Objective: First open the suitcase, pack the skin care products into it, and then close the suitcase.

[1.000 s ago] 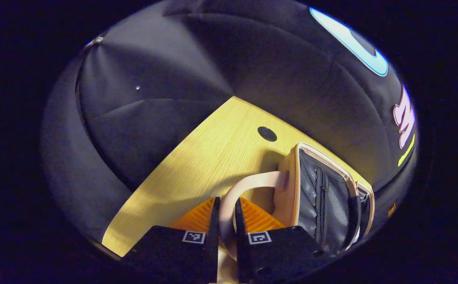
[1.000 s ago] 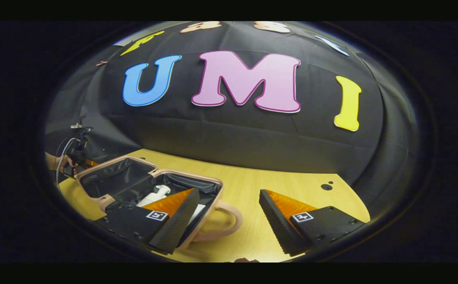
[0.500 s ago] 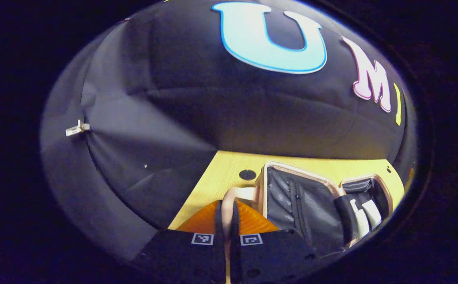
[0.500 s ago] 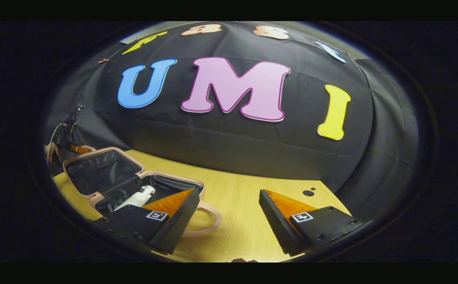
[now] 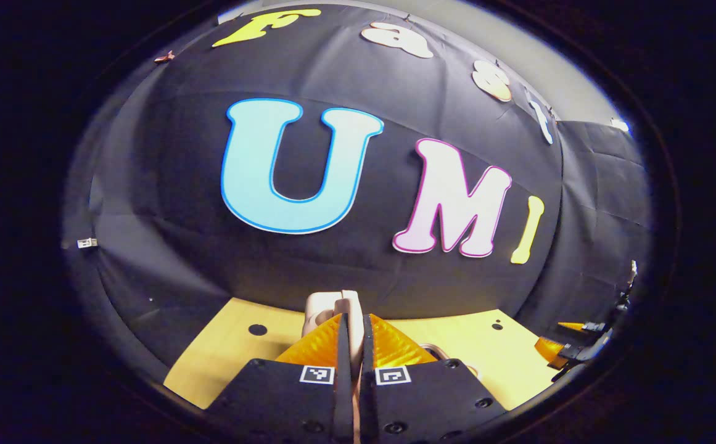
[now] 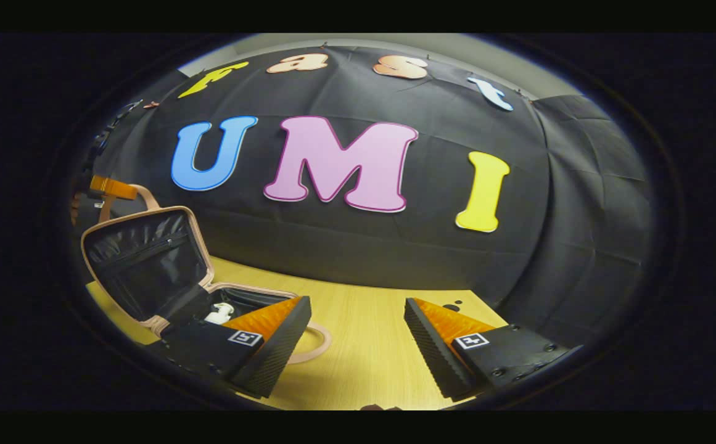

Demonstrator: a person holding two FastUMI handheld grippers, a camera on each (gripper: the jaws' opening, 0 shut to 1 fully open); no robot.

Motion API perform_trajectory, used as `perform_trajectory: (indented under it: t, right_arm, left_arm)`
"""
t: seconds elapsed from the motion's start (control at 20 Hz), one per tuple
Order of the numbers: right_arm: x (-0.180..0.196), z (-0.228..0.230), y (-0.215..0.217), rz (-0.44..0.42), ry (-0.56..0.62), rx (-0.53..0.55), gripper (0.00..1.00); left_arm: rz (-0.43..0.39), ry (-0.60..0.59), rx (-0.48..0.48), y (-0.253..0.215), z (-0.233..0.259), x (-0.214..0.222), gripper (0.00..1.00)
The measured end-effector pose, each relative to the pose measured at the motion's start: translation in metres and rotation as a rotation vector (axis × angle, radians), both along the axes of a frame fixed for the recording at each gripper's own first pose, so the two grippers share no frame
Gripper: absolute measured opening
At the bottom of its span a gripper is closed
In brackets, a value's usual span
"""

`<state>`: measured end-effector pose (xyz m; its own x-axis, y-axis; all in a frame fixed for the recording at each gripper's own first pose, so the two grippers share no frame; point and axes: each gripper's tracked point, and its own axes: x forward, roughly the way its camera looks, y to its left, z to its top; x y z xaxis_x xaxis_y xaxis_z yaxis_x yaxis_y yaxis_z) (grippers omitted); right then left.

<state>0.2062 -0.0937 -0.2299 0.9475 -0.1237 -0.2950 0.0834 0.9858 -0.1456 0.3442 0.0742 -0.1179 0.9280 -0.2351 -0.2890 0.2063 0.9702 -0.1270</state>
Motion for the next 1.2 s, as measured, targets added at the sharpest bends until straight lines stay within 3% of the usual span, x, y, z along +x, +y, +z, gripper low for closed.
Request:
perform_trajectory:
  t: [0.15,0.35,0.6,0.85,0.95,1.05,1.2]
  right_arm:
    - [-0.017,-0.004,-0.016,-0.063,0.038,0.027,0.96]
    - [-0.019,-0.003,-0.04,-0.108,0.052,0.045,0.97]
    - [-0.017,-0.005,-0.071,-0.097,0.085,0.075,0.97]
    - [-0.006,-0.006,-0.077,-0.05,0.123,0.138,0.98]
    - [-0.006,-0.003,-0.076,-0.031,0.124,0.123,0.97]
    - [-0.013,0.003,-0.078,-0.035,0.125,0.123,0.98]
    - [-0.03,0.018,-0.073,-0.043,0.127,0.152,0.97]
  left_arm:
    - [0.001,0.018,-0.099,-0.059,-0.001,0.0,0.1]
    - [-0.055,0.107,-0.191,-0.16,-0.045,-0.004,0.1]
    - [-0.084,0.24,-0.169,-0.253,-0.146,-0.01,0.1]
    - [-0.082,0.369,0.031,-0.287,-0.242,-0.023,0.1]
    - [-0.092,0.382,0.036,-0.297,-0.252,-0.026,0.1]
    - [-0.096,0.394,0.018,-0.298,-0.245,-0.032,0.17]
    - [-0.097,0.364,-0.102,-0.305,-0.205,-0.052,0.53]
